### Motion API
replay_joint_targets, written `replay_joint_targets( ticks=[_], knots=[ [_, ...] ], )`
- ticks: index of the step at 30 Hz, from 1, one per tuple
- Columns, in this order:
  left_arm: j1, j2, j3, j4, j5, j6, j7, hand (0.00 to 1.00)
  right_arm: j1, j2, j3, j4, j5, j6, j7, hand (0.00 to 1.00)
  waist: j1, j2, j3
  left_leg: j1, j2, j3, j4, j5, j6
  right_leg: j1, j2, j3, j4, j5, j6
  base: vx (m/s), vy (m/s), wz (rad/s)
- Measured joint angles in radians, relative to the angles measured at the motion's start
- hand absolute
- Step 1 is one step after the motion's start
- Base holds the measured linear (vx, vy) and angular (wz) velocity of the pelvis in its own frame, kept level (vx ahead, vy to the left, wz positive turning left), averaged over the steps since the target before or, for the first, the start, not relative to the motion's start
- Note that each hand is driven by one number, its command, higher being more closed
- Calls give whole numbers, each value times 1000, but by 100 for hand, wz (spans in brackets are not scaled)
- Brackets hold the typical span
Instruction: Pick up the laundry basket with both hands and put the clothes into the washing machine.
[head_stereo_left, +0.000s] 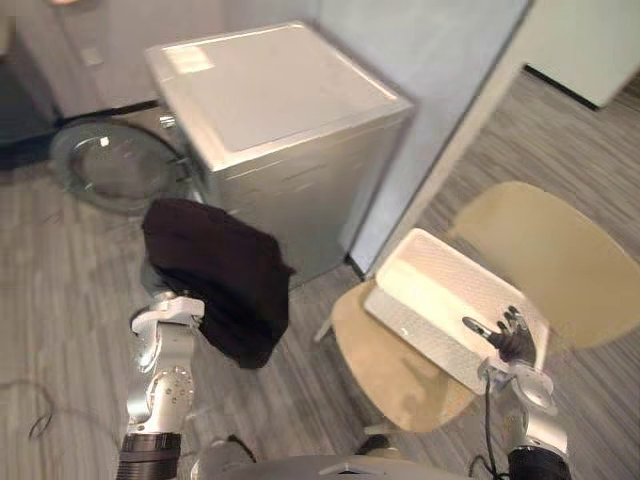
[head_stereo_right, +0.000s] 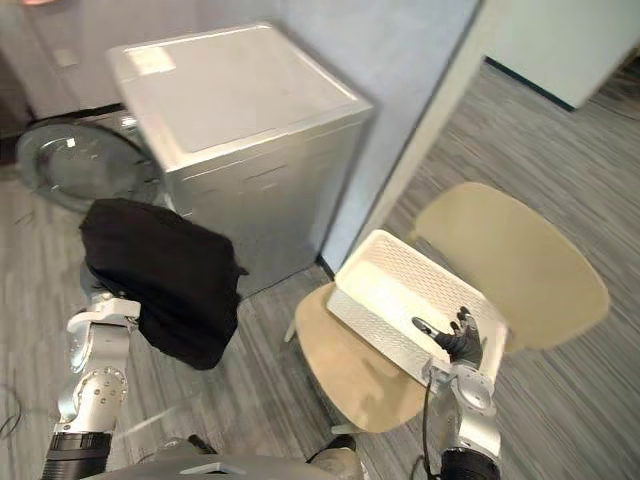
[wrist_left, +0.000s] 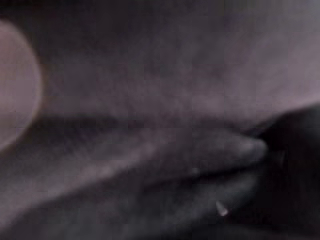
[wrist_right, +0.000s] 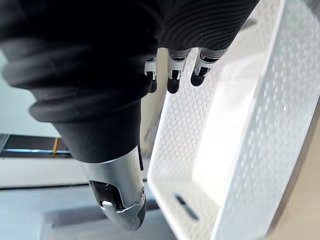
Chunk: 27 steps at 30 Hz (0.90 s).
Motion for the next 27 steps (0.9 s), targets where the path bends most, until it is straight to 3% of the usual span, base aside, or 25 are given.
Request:
replay_joint_targets(
  ticks=[3,4,5,6,7,8,9,10,12,13,14,15,16,17,18,20,21,22,23,24,25,26,27],
  knots=[
    [13,-17,-15,0,14,1,-11,100,31,25,20,-127,-85,15,6,0,-5,-2,8,-2,-92,-56,-41,-19,39,-42,-132,132,189,21,-16,-110,462,71],
    [10,-19,-27,2,35,1,-15,100,62,39,29,-209,-125,24,20,0,-25,6,25,-3,-127,-109,-67,-7,60,-105,-149,340,321,-30,-54,-154,257,134],
    [7,-18,-48,5,49,-1,-16,100,116,61,29,-279,-154,26,48,0,-52,12,43,-4,-162,-187,-110,8,68,-140,-94,531,447,-149,-39,-149,202,159],
    [5,-14,-64,9,54,-2,-17,100,143,70,29,-306,-169,26,59,0,-64,9,47,-4,-187,-229,-137,20,70,-150,-63,593,501,-200,-26,-108,132,196],
    [-5,-7,-101,25,61,-5,-24,100,198,91,29,-353,-178,25,78,0,-82,-1,54,0,-243,-310,-198,46,72,-164,-1,655,575,-288,-18,-48,88,160],
    [-8,-4,-118,31,61,-5,-27,100,218,100,31,-371,-178,25,83,0,-89,-4,57,0,-269,-345,-229,61,77,-174,24,666,593,-321,-18,-24,71,193],
    [-15,1,-152,40,61,-5,-36,100,243,108,41,-397,-177,19,96,0,-103,-35,57,9,-314,-397,-286,86,94,-194,68,665,607,-384,-25,3,28,167],
    [-26,7,-187,56,61,-5,-39,100,255,109,57,-416,-176,13,110,0,-101,-39,74,24,-354,-433,-342,104,114,-221,117,665,596,-432,-32,2,3,154],
    [-35,7,-225,92,61,-4,-42,100,254,102,94,-423,-176,-13,136,0,-100,-59,76,46,-395,-460,-419,127,148,-255,185,664,505,-467,-31,36,-47,125],
    [-35,14,-251,101,61,-3,-45,100,259,103,128,-423,-176,-23,155,0,-102,-102,72,71,-462,-464,-445,109,152,-259,179,660,366,-476,-45,115,-72,127],
    [-47,20,-260,102,61,-4,-48,100,268,105,144,-426,-176,-30,161,0,-111,-128,81,35,-487,-444,-300,84,143,-256,166,667,335,-458,-67,126,-94,151],
    [-57,-19,-288,116,61,2,-45,100,274,80,162,-435,-176,-33,165,0,-119,-80,99,30,-428,-472,-87,23,103,-241,189,630,391,-464,-40,170,-82,99],
    [-59,-34,-315,106,62,-2,-49,100,270,83,192,-416,-177,-35,166,0,-80,-63,103,106,-429,-507,-143,-48,107,-281,159,632,541,-494,-23,93,-78,56],
    [-60,-34,-318,109,63,-1,-49,100,264,93,216,-411,-177,-32,169,0,-65,-87,102,124,-457,-518,-179,-48,125,-322,135,628,600,-536,-41,98,-73,5],
    [-61,-38,-333,112,68,1,-47,100,268,102,250,-432,-178,-29,179,0,-65,-68,85,126,-455,-541,-198,-51,139,-361,131,606,566,-552,-69,77,-106,59],
    [-54,-41,-378,111,78,2,-48,100,306,90,297,-461,-196,-27,181,0,-86,-48,61,142,-440,-578,-223,-60,135,-347,151,576,498,-517,-128,128,-103,97],
    [-29,-53,-397,112,82,2,-48,100,332,79,322,-461,-211,-26,186,0,-91,-42,31,180,-418,-568,-241,-76,95,-303,153,545,472,-518,-127,418,-176,117],
    [-15,-80,-413,110,81,2,-48,100,346,73,349,-465,-215,-24,183,0,-117,-20,26,138,-351,-578,-8,-97,15,-233,181,485,430,-478,-66,564,-201,103],
    [-7,-104,-407,115,77,3,-46,100,332,67,370,-463,-217,-11,175,0,-97,13,14,39,-278,-567,260,-48,-27,-194,227,472,413,-499,-78,518,-121,51],
    [1,-109,-398,115,75,3,-45,100,326,65,396,-463,-217,-10,172,0,-74,11,14,-4,-243,-551,370,21,-31,-178,249,489,402,-508,-93,403,-55,-73],
    [18,-105,-375,115,71,3,-43,100,284,62,461,-464,-217,-14,165,0,-36,12,13,-66,-173,-516,544,148,-19,-138,290,531,371,-515,-112,429,-48,-134],
    [26,-91,-365,124,65,3,-36,100,265,71,509,-462,-216,-20,158,0,-15,4,14,-117,-116,-496,676,167,2,-98,316,575,338,-518,-115,433,-35,-133],
    [29,-82,-365,131,64,3,-35,100,260,80,523,-459,-216,-20,157,0,-5,-1,14,-133,-95,-482,711,164,7,-78,321,598,316,-518,-115,441,-8,-103]
  ],
)
